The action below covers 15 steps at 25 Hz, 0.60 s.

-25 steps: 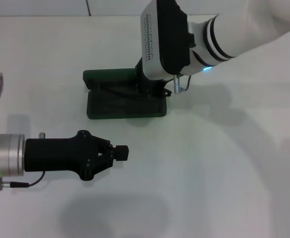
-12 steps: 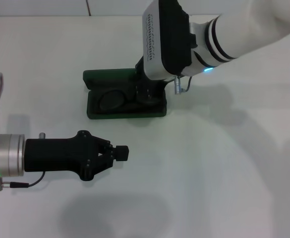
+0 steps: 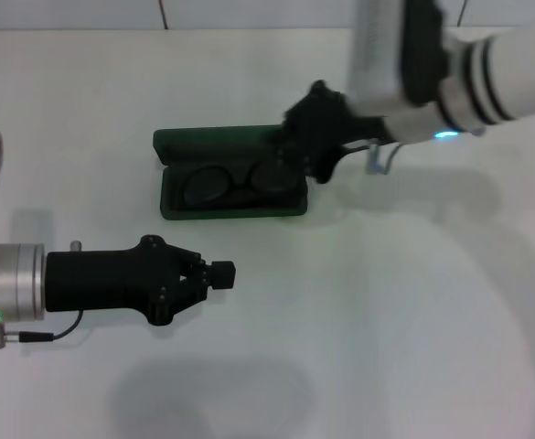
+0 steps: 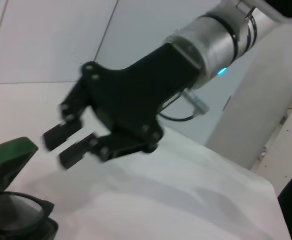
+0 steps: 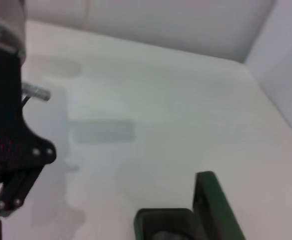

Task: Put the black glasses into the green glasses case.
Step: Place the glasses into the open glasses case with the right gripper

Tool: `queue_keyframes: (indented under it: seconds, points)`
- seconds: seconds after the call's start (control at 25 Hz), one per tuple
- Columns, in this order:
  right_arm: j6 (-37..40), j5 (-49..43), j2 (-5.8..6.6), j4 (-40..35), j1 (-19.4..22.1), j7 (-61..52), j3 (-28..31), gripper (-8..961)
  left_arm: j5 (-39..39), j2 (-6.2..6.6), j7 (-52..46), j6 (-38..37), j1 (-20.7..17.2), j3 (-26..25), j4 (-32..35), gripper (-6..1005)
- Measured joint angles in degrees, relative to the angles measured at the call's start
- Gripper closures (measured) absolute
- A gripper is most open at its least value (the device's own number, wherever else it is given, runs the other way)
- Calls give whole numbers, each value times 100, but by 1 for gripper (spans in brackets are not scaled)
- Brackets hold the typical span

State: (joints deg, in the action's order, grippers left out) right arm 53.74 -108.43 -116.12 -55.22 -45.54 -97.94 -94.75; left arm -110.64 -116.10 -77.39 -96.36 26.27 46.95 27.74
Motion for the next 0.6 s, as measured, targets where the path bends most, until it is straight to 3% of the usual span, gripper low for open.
queue_keyframes:
  seconds: [0.4,0.6]
  points:
    - [1193,530,49,29,1150,219,2145,716,10,-55,-74,246,77,-2,4,1000]
    - [1250,458,85,350,1413,494,2316,512,18,-61,-160,249,145,-2,7,1000]
